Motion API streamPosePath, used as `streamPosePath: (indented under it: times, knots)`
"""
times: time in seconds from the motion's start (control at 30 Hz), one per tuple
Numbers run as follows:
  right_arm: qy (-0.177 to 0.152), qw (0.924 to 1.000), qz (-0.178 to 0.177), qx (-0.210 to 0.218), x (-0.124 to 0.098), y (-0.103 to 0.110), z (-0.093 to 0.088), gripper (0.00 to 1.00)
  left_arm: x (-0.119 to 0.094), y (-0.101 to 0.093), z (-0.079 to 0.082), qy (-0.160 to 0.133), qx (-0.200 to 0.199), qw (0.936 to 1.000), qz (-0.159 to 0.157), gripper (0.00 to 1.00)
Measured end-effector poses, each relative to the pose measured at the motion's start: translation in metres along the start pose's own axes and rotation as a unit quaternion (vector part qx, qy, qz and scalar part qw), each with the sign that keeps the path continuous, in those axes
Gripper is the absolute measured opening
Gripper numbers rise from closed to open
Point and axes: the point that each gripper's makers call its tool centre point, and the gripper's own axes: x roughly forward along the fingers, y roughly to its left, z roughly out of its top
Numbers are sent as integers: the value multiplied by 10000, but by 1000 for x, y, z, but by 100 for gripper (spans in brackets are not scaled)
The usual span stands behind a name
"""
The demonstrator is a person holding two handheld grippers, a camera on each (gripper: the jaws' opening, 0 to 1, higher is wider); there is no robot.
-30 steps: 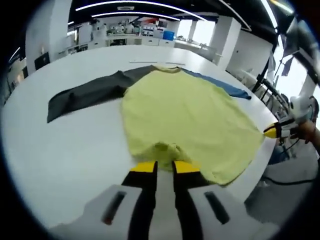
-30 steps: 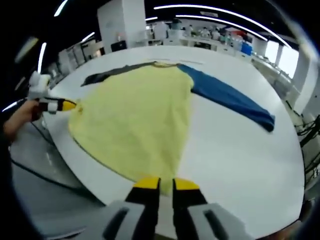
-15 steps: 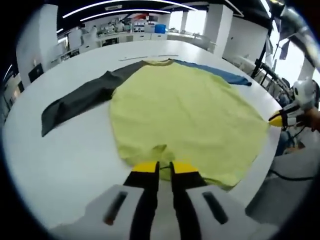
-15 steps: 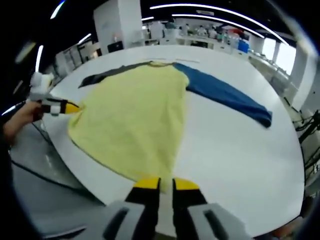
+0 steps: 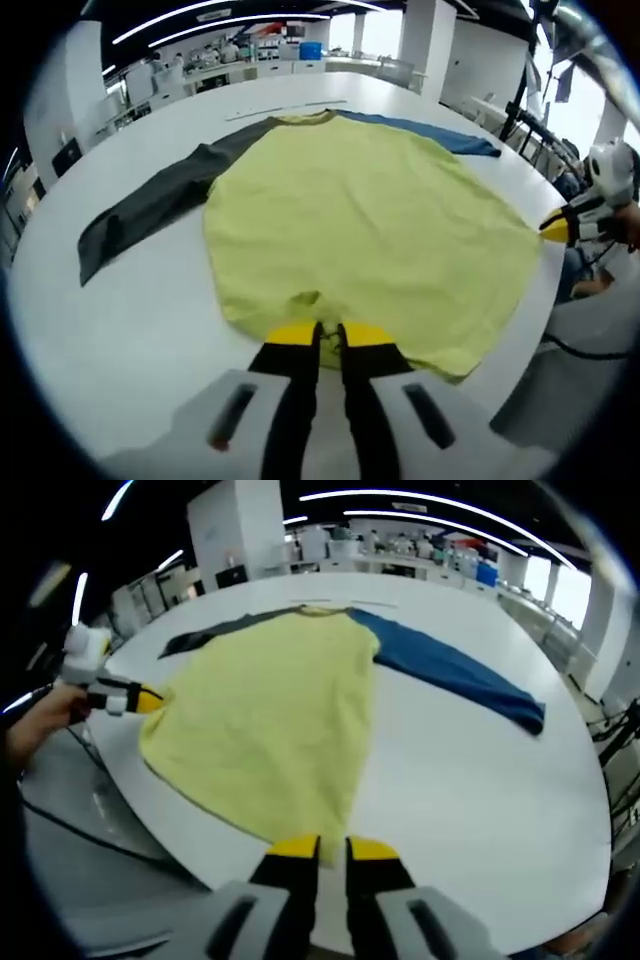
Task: Fold the garment on the visible template until the final outline fits inside the template.
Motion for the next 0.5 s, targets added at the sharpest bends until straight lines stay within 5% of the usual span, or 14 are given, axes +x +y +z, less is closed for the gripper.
streamPosePath:
  times: [0.2, 0.5]
  knots:
    - [49, 10000, 2, 25, 1, -2, -1, 5, 0, 3, -1, 20, -552, 9984, -115, 2]
    - [235, 9996, 19, 167, 6, 0, -6, 4, -30, 4, 7, -177, -735, 9967, -303, 1]
